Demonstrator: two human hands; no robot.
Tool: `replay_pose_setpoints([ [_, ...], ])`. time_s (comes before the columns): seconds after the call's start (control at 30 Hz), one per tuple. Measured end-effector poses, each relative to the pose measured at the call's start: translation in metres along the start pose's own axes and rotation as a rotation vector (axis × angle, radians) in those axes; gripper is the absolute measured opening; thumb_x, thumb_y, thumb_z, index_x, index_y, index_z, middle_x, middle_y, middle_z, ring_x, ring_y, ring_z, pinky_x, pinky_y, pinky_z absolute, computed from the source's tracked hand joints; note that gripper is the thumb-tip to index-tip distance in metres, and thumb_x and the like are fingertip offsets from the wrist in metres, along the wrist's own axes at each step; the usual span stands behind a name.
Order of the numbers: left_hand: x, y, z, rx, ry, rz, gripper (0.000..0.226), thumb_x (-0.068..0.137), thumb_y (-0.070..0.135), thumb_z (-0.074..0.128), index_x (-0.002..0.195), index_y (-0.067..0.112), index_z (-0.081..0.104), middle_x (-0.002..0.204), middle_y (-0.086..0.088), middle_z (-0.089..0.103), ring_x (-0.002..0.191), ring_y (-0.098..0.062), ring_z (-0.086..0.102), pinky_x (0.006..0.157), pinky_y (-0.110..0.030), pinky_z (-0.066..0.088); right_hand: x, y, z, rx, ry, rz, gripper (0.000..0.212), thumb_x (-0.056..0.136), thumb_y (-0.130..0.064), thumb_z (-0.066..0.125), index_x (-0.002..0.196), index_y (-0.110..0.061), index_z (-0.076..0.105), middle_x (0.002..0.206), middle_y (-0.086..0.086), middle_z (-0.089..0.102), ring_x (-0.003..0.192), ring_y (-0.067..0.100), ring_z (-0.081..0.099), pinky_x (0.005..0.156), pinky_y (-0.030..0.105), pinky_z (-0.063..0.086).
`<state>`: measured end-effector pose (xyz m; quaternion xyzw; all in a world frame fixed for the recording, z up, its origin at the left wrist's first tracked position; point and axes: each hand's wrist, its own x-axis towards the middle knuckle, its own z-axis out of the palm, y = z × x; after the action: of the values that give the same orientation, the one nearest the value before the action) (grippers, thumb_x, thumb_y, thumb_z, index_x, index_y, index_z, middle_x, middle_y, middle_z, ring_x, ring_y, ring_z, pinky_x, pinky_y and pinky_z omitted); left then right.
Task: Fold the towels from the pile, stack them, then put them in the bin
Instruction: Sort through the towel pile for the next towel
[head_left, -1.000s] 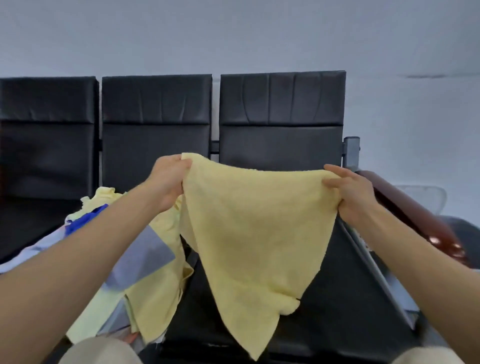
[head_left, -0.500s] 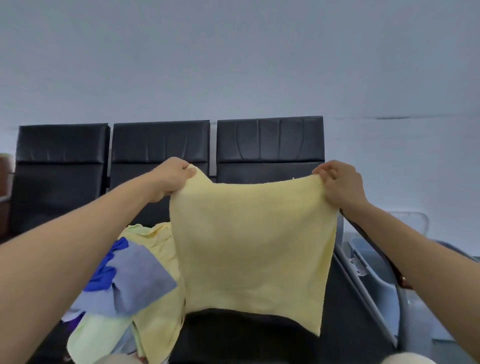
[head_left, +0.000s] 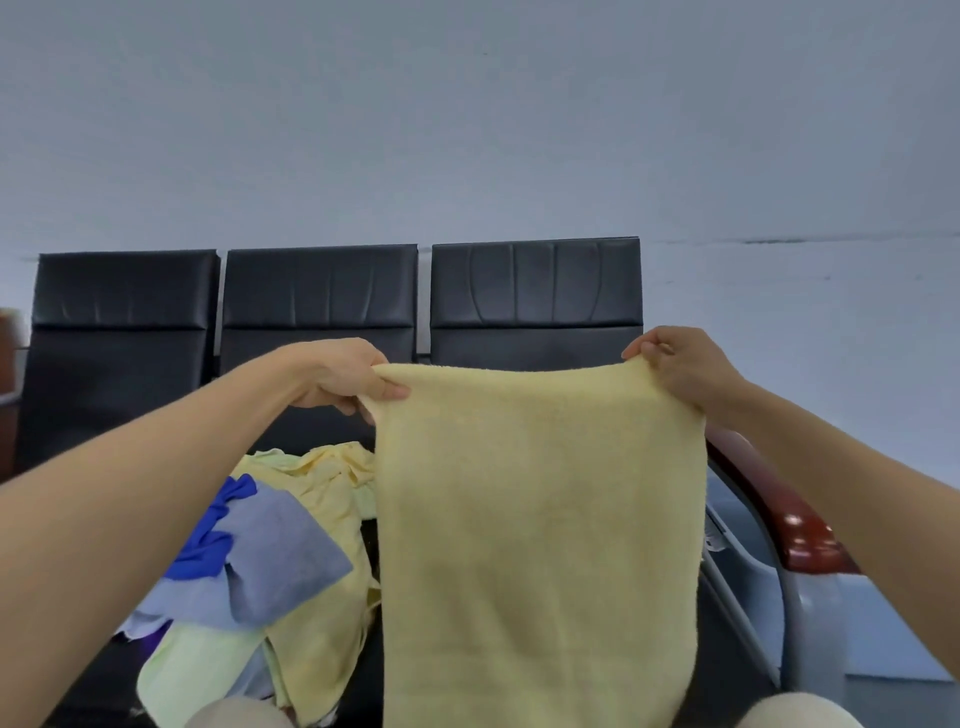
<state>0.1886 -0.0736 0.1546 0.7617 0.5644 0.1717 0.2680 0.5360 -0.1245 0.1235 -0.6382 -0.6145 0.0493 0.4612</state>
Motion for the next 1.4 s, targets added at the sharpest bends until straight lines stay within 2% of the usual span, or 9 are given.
replay_pose_setpoints([
  [0.1,0.002,-0.003,0.002,-0.026,0.062,0.011,0.008,0.093,0.016,0.062,0.099,0.010,0.062,0.102,-0.007,0.066,0.096,-0.021,0.062,0.084,-0.033,0.053,-0.001,0.001,-0.005,-0.004,-0.076,-0.012,0.033,0.102,-0.015,0.040,0.093,-0.017,0.071,0.108,-0.002,0.064,0.106,0.016,0.054,0.086,0.026,0.035],
  [0.2,0.000,-0.005,0.004,-0.189,0.169,0.017,0.008,0.090,0.011,0.065,0.098,0.010,0.062,0.100,-0.009,0.067,0.094,-0.023,0.065,0.078,-0.034,0.056,-0.002,-0.002,-0.010,-0.035,-0.134,-0.038,0.032,0.102,-0.019,0.042,0.094,-0.015,0.073,0.110,0.000,0.064,0.107,0.018,0.054,0.090,0.028,0.038],
  [0.4,0.001,-0.014,0.004,-0.563,0.328,-0.033,0.011,0.091,0.013,0.064,0.102,0.010,0.063,0.108,-0.014,0.066,0.097,-0.027,0.064,0.070,-0.035,0.053,-0.006,-0.006,-0.021,-0.020,-0.346,0.049,0.036,0.088,-0.059,0.055,0.095,-0.030,0.074,0.104,-0.014,0.064,0.097,0.002,0.058,0.082,0.024,0.042],
  [0.57,0.001,-0.015,0.006,-0.535,0.212,-0.063,0.023,0.099,0.025,0.053,0.103,0.008,0.068,0.105,-0.012,0.067,0.092,-0.024,0.063,0.075,-0.036,0.053,-0.001,-0.004,-0.023,-0.254,-0.472,-0.052,0.018,0.082,-0.033,0.075,0.099,-0.026,0.073,0.102,-0.014,0.063,0.099,0.009,0.057,0.088,0.024,0.041],
  [0.7,-0.003,-0.015,0.008,-0.393,0.086,0.021,0.025,0.084,0.027,0.071,0.101,0.009,0.071,0.097,-0.007,0.073,0.092,-0.020,0.067,0.082,-0.034,0.054,0.004,-0.001,-0.011,-0.510,-0.346,-0.164,0.018,0.094,-0.028,0.061,0.095,-0.015,0.072,0.084,-0.007,0.058,0.091,0.018,0.055,0.073,0.025,0.041],
  [0.8,0.004,-0.017,0.015,-0.078,0.285,0.072,0.014,0.080,0.019,0.078,0.090,0.012,0.072,0.094,-0.003,0.069,0.091,-0.020,0.064,0.076,-0.031,0.053,0.008,0.003,-0.005,-0.577,-0.268,-0.163,0.023,0.099,-0.026,0.053,0.104,-0.011,0.070,0.108,0.003,0.055,0.103,0.021,0.051,0.089,0.034,0.043],
  [0.93,0.012,-0.012,0.021,0.031,0.527,0.157,0.015,0.081,0.018,0.076,0.092,0.008,0.075,0.091,-0.003,0.067,0.082,-0.014,0.056,0.074,-0.029,0.040,0.004,0.003,-0.001,-0.680,-0.162,-0.159,0.024,0.099,-0.011,0.042,0.109,-0.013,0.064,0.100,0.006,0.062,0.088,0.025,0.054,0.075,0.033,0.042],
  [1.17,0.016,-0.011,0.022,0.161,0.663,0.249,0.016,0.086,0.018,0.071,0.098,0.008,0.075,0.095,-0.007,0.071,0.085,-0.017,0.058,0.077,-0.030,0.043,0.007,0.005,0.001,-0.588,0.038,-0.145,0.024,0.097,-0.011,0.048,0.109,-0.013,0.069,0.102,0.014,0.064,0.088,0.032,0.060,0.075,0.036,0.050],
  [1.4,0.014,-0.013,0.020,0.290,0.673,0.301,0.020,0.095,0.020,0.059,0.107,0.006,0.069,0.099,-0.011,0.069,0.092,-0.026,0.062,0.077,-0.033,0.045,0.010,0.002,-0.001,-0.505,0.074,-0.106,0.011,0.091,-0.021,0.063,0.093,-0.011,0.067,0.093,0.013,0.062,0.084,0.030,0.058,0.069,0.032,0.043],
])
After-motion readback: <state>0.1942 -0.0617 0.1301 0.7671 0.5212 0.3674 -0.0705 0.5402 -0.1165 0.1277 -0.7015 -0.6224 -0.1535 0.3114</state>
